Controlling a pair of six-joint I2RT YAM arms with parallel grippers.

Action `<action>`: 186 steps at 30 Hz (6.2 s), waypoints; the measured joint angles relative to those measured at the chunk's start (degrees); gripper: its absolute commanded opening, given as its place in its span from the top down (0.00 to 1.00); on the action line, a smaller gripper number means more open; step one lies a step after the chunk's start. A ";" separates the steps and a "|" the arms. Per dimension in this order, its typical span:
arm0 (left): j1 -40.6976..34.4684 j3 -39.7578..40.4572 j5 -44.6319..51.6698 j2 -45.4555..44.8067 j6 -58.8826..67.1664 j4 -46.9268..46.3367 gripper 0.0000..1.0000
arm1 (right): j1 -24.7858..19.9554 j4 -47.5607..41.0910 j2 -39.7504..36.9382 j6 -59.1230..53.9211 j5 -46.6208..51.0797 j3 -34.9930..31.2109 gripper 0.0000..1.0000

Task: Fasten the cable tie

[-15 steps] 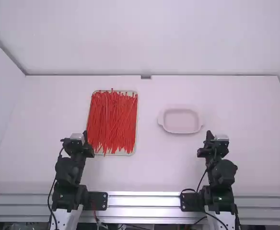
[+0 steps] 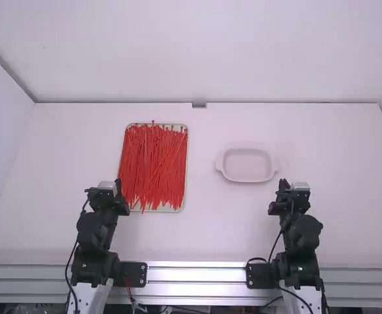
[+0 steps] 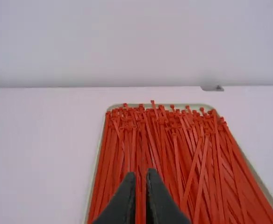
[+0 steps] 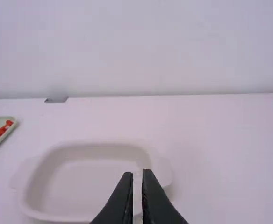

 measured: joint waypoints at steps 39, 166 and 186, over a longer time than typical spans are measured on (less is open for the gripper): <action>0.00 26.95 10.03 47.60 -1.90 -5.51 0.21 | 11.91 -3.91 53.75 3.93 -3.17 29.53 0.21; -0.07 66.88 3.19 110.25 -7.80 6.10 0.39 | 17.42 -6.01 67.65 4.94 -5.11 39.63 0.01; -0.07 67.25 4.26 110.25 -7.74 0.83 0.37 | 17.44 -6.01 67.65 4.92 -5.11 39.63 0.01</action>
